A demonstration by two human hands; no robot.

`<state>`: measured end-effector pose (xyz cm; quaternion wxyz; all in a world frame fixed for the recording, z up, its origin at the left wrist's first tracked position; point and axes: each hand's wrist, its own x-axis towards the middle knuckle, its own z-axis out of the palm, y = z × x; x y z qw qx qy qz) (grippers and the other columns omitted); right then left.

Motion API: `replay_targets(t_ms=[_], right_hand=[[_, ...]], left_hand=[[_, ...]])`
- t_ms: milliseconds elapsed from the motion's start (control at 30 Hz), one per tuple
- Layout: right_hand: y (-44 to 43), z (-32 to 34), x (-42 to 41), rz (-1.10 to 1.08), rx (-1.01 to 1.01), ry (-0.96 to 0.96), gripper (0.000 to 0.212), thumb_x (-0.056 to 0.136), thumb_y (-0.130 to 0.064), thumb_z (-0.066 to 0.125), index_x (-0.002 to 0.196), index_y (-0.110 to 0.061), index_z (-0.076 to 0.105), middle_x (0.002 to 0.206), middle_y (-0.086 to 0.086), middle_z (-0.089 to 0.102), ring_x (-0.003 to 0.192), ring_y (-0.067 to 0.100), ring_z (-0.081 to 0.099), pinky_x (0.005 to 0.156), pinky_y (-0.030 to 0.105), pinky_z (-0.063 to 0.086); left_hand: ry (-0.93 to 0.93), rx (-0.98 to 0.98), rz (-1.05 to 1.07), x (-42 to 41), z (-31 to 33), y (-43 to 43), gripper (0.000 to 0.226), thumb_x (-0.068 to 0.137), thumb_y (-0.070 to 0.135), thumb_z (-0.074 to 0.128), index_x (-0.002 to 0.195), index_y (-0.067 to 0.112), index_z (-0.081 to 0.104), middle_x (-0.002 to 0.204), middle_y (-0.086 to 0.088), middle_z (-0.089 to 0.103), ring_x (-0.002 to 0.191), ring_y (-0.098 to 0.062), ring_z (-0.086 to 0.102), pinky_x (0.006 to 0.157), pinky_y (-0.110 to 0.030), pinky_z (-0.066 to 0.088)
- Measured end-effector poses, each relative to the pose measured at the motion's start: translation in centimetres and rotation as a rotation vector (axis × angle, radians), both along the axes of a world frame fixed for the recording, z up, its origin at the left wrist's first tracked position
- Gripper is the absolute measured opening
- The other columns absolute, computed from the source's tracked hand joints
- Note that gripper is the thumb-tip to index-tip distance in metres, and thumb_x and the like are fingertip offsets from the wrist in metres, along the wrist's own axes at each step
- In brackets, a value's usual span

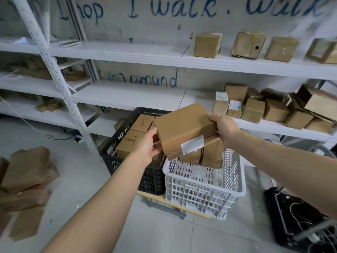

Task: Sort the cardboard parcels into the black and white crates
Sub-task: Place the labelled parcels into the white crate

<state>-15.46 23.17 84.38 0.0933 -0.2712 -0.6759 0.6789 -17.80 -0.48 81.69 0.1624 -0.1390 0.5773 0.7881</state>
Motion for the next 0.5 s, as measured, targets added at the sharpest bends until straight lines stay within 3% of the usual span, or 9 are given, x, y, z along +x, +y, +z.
replay_targets(t_ms=[67,200,367,500], right_hand=[[1.2,-0.2,-0.5,-0.01,-0.005,-0.016,0.017,0.085,-0.029,0.064,0.092,-0.014,0.062,0.09,0.002,0.063,0.079,0.016,0.059,0.069,0.028,0.047],[3.8,-1.3,-2.0,0.007,0.002,-0.078,0.024,0.084,-0.027,0.066,0.101,-0.011,0.062,0.093,0.002,0.062,0.081,0.016,0.057,0.073,0.028,0.048],[7.0,-3.2,-5.9,0.084,0.096,-0.174,0.019,0.084,-0.026,0.066,0.096,-0.011,0.06,0.1,0.005,0.06,0.089,0.019,0.056,0.078,0.032,0.044],[9.5,-4.7,-9.3,0.201,0.206,-0.218,0.009,0.087,-0.019,0.062,0.084,-0.012,0.056,0.087,0.008,0.053,0.075,0.019,0.049,0.065,0.03,0.036]], left_hand=[[-0.005,-0.019,-0.036,-0.4,-0.1,1.1,0.015,0.094,0.028,0.057,0.097,0.013,0.061,0.096,-0.008,0.069,0.084,-0.021,0.068,0.056,-0.032,0.056],[-0.081,-0.054,-0.124,-0.9,-0.7,3.9,0.015,0.096,0.03,0.054,0.096,0.015,0.055,0.1,-0.013,0.065,0.098,-0.027,0.064,0.07,-0.039,0.057],[-0.182,-0.105,-0.141,-3.0,-2.2,7.3,0.024,0.097,0.036,0.051,0.1,0.012,0.047,0.092,-0.014,0.061,0.081,-0.025,0.062,0.056,-0.038,0.052],[-0.255,-0.136,-0.071,-5.0,-3.9,10.2,0.026,0.094,0.036,0.055,0.096,0.011,0.049,0.098,-0.018,0.06,0.085,-0.03,0.063,0.057,-0.042,0.053]])
